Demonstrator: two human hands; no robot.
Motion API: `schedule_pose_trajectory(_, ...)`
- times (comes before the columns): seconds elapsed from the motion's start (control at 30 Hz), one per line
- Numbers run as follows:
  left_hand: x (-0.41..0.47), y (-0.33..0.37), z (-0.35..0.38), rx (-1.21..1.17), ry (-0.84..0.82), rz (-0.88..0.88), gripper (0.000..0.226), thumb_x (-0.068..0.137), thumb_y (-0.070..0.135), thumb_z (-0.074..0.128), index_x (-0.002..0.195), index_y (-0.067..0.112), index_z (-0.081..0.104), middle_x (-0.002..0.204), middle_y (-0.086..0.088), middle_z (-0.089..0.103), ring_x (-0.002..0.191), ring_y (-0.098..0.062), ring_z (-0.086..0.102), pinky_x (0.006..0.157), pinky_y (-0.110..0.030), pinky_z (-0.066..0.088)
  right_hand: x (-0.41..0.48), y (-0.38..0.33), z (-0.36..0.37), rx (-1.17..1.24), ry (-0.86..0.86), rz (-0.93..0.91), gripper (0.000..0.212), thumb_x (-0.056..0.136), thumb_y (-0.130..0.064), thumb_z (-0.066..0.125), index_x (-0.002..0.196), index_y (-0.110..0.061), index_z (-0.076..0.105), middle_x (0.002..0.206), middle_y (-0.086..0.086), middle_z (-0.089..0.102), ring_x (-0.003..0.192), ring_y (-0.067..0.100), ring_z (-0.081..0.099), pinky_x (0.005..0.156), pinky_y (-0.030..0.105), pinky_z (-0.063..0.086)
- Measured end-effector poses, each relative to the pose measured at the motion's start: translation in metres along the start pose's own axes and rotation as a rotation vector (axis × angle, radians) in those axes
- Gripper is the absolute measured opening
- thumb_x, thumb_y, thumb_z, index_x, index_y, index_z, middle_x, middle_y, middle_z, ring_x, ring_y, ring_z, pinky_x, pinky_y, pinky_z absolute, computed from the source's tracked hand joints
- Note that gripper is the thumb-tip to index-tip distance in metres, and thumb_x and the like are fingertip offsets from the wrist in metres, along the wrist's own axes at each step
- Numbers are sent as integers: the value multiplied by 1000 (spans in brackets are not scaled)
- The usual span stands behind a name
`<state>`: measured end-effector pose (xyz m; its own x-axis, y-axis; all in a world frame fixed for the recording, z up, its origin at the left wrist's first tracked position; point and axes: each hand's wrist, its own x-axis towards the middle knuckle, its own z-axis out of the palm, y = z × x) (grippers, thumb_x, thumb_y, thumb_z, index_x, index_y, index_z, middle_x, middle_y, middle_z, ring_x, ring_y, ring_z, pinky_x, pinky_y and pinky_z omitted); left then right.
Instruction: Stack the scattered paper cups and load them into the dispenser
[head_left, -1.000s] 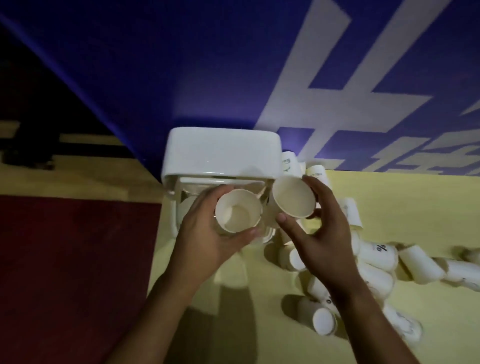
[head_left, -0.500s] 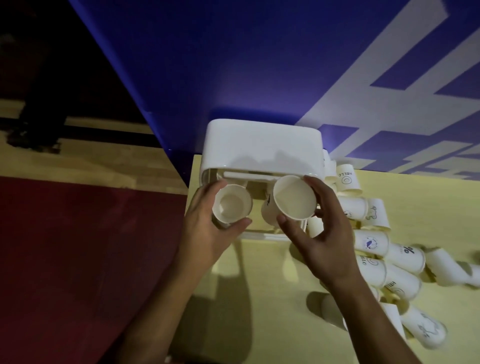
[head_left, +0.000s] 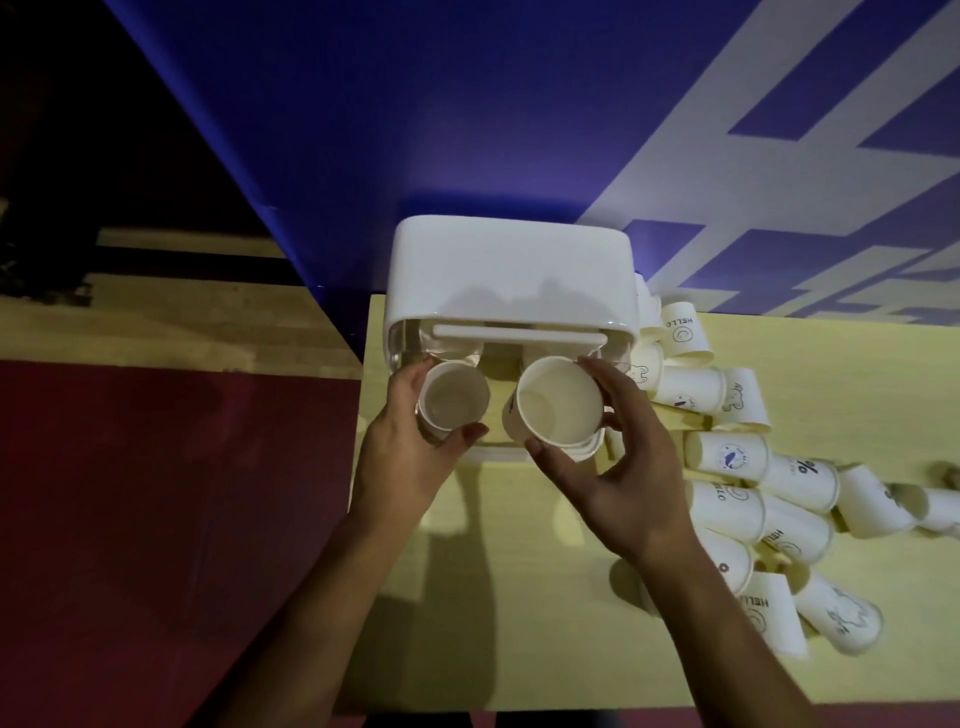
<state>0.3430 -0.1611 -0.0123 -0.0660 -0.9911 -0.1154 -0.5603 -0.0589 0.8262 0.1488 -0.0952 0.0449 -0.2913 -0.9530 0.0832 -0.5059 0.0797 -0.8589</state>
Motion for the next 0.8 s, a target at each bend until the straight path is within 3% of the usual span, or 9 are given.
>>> schedule_pose_trajectory(0.13,3,-1,-1,-27,-37,9,81,66,37,95,136,36,53,112,32,59,100,10,54,73,3,38,3,-4,15,6,-24,-42,73,76,-32,90,138,-15,55,134,-12,61,120,8,60,95,22,50)
schedule_pose_trajectory(0.27,5,-6,-3,-36,-120,-14,93,63,39,94,142,37,45,122,21,65,103,0,61,73,-3,45,11,-16,35,52,-15,-108,69,76,-27,91,134,-15,56,130,-8,63,120,12,61,95,25,50)
schedule_pose_trajectory(0.37,7,-16,-6,-72,-178,-12,103,59,47,92,147,37,38,129,18,64,115,-7,64,91,-32,57,14,-18,50,60,5,-127,68,76,-19,91,133,-11,57,128,-7,63,118,8,61,94,26,51)
schedule_pose_trajectory(0.43,7,-19,-11,-73,-198,-22,104,62,39,92,150,38,36,132,19,61,120,-7,62,95,-41,57,14,-18,58,61,14,-127,68,75,-17,92,133,-7,57,128,-4,64,118,10,61,94,32,53)
schedule_pose_trajectory(0.5,7,-20,-13,-109,-215,-26,98,68,28,92,150,37,38,134,19,60,121,-5,61,98,-40,56,14,-18,61,69,24,-138,68,75,-16,92,132,-6,58,127,-3,64,117,12,62,93,36,54)
schedule_pose_trajectory(0.63,8,-21,-17,-156,-240,-15,88,71,30,88,146,35,44,138,18,59,127,-9,59,104,-41,52,14,-23,63,76,23,-159,71,75,-17,93,135,-5,56,131,-1,63,121,16,62,96,38,53)
schedule_pose_trajectory(0.73,6,-18,-22,-59,-246,14,76,80,22,83,145,34,44,132,19,60,123,-6,59,102,-33,52,14,-21,69,75,-9,-131,71,76,-23,92,135,-8,56,130,-2,63,121,15,62,96,38,53)
schedule_pose_trajectory(0.8,6,-19,-24,-131,-229,4,72,84,16,78,145,35,46,133,19,63,123,-3,60,100,-39,55,12,-17,74,60,-32,-113,70,78,-27,92,135,-10,56,130,-4,63,121,13,61,96,36,53)
